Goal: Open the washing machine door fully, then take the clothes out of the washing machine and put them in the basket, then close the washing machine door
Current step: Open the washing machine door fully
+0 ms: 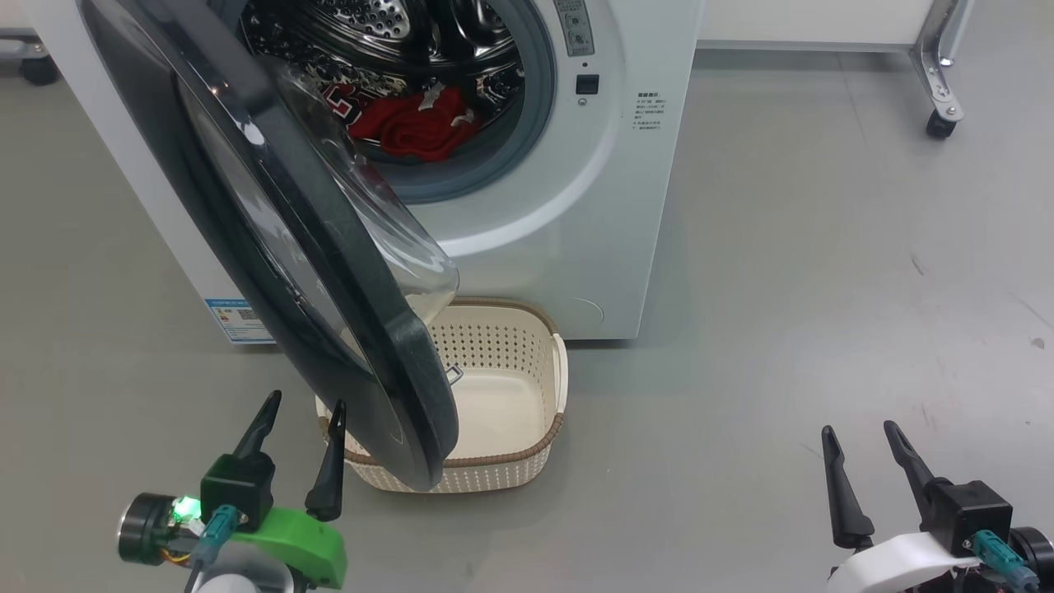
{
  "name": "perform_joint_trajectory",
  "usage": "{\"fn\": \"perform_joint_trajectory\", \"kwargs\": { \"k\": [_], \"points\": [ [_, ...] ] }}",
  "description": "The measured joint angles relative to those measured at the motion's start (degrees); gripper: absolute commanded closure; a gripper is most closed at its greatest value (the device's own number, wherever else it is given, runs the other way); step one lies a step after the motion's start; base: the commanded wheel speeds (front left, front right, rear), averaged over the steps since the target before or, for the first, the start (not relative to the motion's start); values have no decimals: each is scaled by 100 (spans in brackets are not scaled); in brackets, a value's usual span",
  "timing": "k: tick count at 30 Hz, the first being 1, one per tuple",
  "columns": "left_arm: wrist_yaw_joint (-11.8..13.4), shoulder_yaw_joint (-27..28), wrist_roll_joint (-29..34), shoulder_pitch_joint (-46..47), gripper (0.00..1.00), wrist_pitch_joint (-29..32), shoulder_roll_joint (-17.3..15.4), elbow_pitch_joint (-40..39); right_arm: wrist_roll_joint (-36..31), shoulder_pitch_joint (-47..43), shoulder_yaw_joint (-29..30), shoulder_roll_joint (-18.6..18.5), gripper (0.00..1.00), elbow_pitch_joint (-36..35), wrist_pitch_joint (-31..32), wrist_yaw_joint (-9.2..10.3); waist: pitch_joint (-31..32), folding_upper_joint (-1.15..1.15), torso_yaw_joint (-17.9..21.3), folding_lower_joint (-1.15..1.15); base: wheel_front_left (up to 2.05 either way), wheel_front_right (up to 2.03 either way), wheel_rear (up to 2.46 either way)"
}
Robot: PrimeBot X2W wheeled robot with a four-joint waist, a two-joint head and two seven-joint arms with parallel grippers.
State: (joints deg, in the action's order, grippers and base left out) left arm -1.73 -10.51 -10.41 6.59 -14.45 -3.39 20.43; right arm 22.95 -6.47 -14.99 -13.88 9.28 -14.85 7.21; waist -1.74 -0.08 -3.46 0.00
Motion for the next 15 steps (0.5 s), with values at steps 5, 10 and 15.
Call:
{"fn": "perform_joint_trajectory", "kwargs": {
  "k": [5,10,15],
  "points": [
    [0,-1,0,-39,0,0,0,25,-108,-17,79,77,0,-34,0,0,27,0,-9,0,0,0,0],
    [-8,-7,0,-69,100,0,1,59,-194,-57,194,138,0,-67,0,0,39,0,-14,0,0,0,0],
    [-10,-10,0,-79,100,0,1,91,-269,-111,267,156,0,-90,0,0,40,0,-16,0,0,0,0]
  ]
}}
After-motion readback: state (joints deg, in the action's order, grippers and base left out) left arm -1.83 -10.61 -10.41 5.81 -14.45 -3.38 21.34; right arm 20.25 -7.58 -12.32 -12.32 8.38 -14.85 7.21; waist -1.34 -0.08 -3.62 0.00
